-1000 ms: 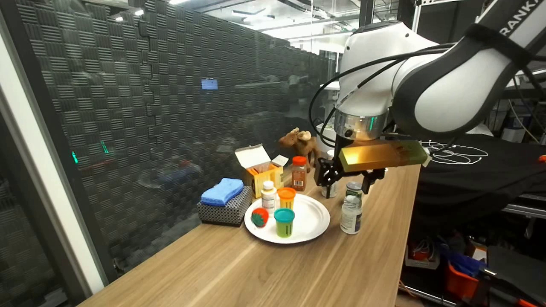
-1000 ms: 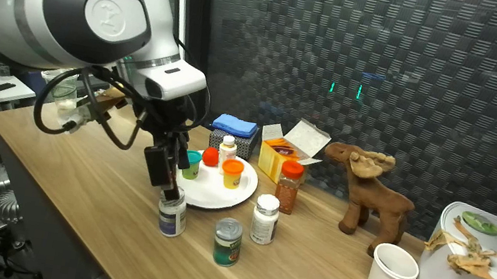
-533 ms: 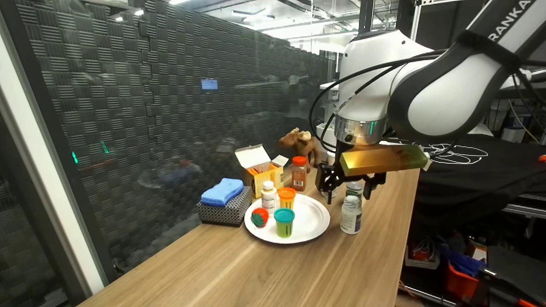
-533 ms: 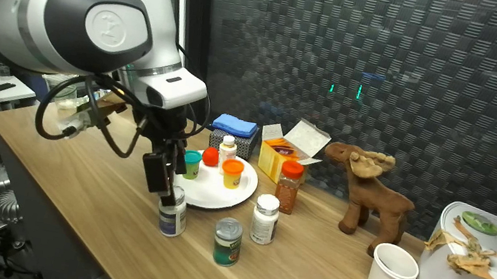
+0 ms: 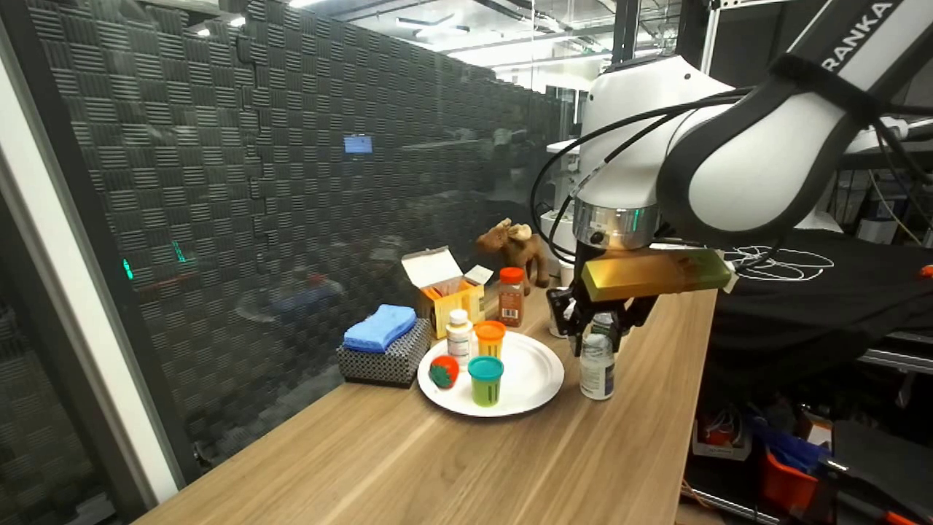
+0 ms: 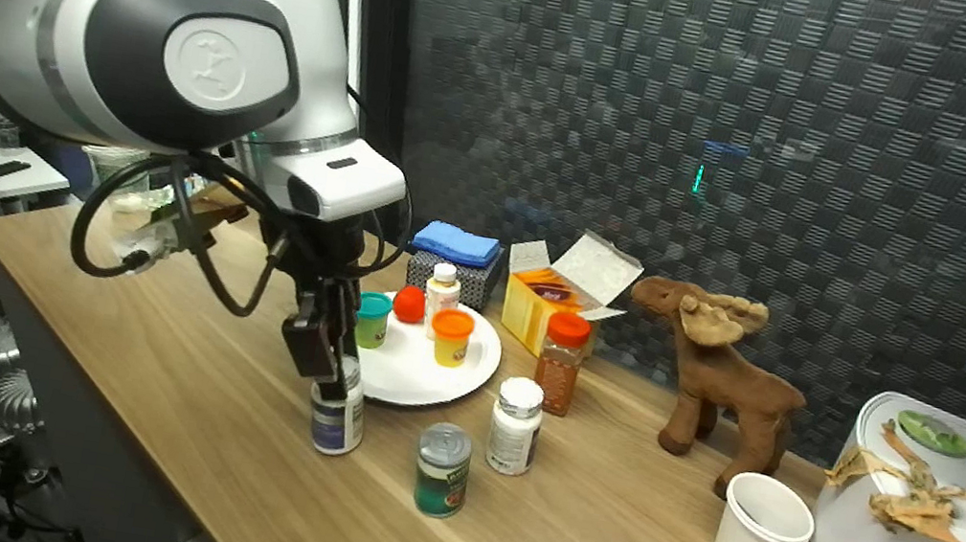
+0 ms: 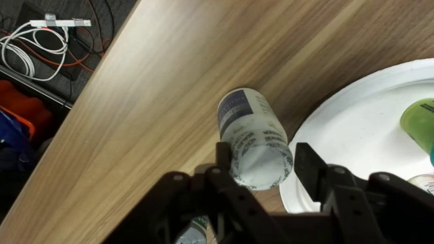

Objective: Pick up all the objects surrounding the white plate and arrange them on the plate

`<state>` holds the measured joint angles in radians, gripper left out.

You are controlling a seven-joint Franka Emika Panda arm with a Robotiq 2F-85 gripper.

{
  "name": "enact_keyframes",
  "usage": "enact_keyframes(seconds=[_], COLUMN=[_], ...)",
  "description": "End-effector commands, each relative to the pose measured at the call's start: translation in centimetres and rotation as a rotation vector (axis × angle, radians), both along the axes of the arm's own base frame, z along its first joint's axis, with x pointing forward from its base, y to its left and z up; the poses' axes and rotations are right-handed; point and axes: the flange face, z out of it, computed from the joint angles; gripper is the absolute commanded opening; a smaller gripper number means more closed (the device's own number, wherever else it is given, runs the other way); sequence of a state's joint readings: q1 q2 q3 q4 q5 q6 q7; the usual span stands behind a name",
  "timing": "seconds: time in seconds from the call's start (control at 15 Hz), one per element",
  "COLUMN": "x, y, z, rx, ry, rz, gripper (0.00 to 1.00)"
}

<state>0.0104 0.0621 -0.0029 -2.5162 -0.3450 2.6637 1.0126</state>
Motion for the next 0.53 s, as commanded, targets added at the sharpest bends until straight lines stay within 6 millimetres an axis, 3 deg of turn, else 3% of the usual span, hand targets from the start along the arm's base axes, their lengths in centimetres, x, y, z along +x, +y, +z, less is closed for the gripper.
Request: enact_keyframes(seconds=[0.0, 0.2, 0.47], x=[-0.1, -0.3, -0.2], y=[0.1, 0.5, 2.0], z=[0.9, 1.6, 4.9], rx=[0.011, 0.003, -0.069], ry=[-0.01, -0.007, -0.012], rz=[0.004, -0.011, 0.004], gripper=[0.23, 0.19, 0.19])
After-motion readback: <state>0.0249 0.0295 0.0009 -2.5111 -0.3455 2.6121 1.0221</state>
